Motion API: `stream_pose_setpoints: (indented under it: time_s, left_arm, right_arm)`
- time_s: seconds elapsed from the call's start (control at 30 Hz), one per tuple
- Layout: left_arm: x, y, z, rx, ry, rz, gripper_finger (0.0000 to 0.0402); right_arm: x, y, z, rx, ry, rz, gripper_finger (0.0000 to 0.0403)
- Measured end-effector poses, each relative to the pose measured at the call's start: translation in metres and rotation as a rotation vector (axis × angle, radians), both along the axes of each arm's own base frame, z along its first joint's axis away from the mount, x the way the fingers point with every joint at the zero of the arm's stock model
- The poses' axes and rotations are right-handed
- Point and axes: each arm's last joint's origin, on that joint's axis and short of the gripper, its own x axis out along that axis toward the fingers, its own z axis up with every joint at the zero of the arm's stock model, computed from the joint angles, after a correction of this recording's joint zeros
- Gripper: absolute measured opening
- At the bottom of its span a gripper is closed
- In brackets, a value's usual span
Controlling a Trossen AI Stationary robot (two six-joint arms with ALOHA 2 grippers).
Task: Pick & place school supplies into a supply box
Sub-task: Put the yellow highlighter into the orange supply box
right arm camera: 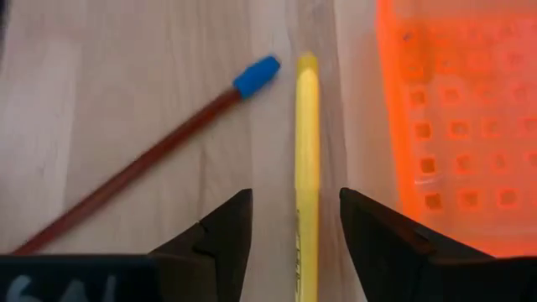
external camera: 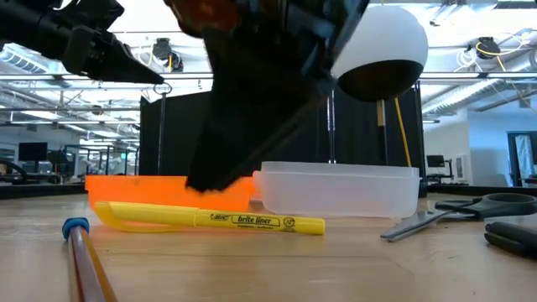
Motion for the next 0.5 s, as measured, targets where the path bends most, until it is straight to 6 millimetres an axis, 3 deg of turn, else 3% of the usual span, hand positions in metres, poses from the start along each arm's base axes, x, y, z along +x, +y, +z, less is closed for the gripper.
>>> stream_pose_setpoints:
  time_s: [0.13, 0.37, 0.5]
  left_arm:
    - [0.0, 0.0, 0.0, -0.022, -0.007, 0.006, 0.0031]
    - [-0.001, 0.0, -0.002, -0.027, 0.014, 0.009, 0.0031]
    - [-0.001, 0.0, -0.004, -0.025, 0.033, 0.01, 0.0031]
  right_arm:
    - [0.001, -0.001, -0.015, -0.019, 0.041, 0.015, 0.0171]
    - [0.001, -0.001, -0.022, -0.015, 0.056, 0.025, 0.017]
    - [0.001, -0.001, -0.023, -0.007, 0.051, 0.029, 0.0145]
